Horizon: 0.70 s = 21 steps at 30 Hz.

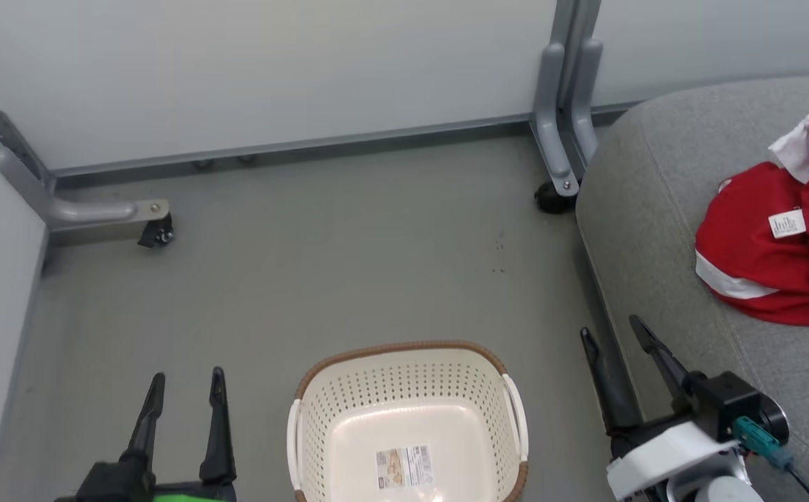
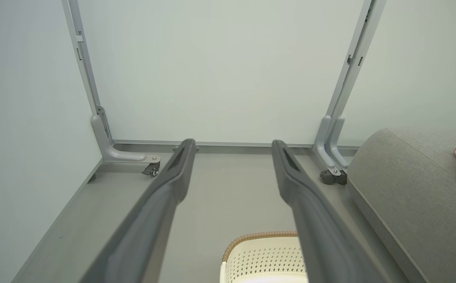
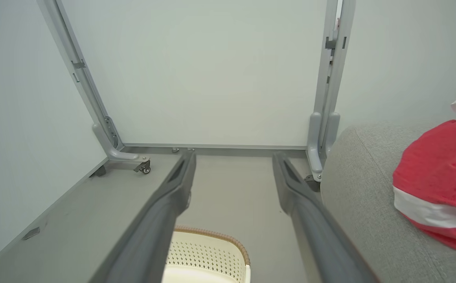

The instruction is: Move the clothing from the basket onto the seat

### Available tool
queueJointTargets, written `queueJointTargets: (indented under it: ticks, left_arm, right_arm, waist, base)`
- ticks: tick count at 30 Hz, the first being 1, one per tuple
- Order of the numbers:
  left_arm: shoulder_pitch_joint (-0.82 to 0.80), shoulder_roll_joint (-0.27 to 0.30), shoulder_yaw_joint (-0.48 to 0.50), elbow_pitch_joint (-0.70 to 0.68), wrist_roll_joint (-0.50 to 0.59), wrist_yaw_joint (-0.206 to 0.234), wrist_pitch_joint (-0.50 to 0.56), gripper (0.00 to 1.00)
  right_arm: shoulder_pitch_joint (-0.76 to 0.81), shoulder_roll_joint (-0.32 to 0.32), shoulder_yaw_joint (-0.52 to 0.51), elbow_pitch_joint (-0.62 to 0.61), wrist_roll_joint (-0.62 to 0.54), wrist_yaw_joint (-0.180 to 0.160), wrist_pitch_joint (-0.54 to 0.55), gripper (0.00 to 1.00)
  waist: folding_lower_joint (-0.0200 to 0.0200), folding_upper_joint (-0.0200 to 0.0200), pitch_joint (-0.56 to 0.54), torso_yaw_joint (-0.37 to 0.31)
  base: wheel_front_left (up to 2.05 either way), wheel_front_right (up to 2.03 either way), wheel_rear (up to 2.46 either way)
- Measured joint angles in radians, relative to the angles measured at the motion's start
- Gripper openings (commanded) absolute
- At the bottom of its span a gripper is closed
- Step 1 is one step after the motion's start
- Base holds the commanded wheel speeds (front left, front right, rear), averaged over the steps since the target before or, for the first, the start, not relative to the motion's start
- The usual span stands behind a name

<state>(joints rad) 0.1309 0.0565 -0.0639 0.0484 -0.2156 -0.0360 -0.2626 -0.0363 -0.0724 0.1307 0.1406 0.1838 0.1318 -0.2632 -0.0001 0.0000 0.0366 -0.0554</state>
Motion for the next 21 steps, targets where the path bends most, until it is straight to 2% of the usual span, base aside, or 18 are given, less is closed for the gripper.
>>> queueJointTargets:
  ticks: [3,10,21]
  left_arm:
    - [0.052,-0.002,0.023,-0.009,0.028,-0.018,0.0,1.0]
    - [0.125,-0.005,0.049,-0.021,0.043,-0.027,0.0,1.0]
    - [0.141,-0.005,0.026,-0.016,0.048,-0.03,0.0,1.0]
  right_arm:
    - [0.057,-0.002,-0.013,-0.011,-0.001,0.0,0.0,1.0]
    - [0.114,-0.004,-0.025,-0.027,-0.009,0.0,0.0,1.0]
    - [0.131,-0.004,-0.037,-0.035,-0.009,0.0,0.0,1.0]
  waist:
    - [0.0,0.0,-0.043,0.018]
    - [0.0,0.0,-0.12,0.041]
    - [0.0,0.0,-0.152,0.055]
  base:
    - [0.0,0.0,0.0]
    - [0.0,0.0,0.0]
    - [0.0,0.0,0.0]
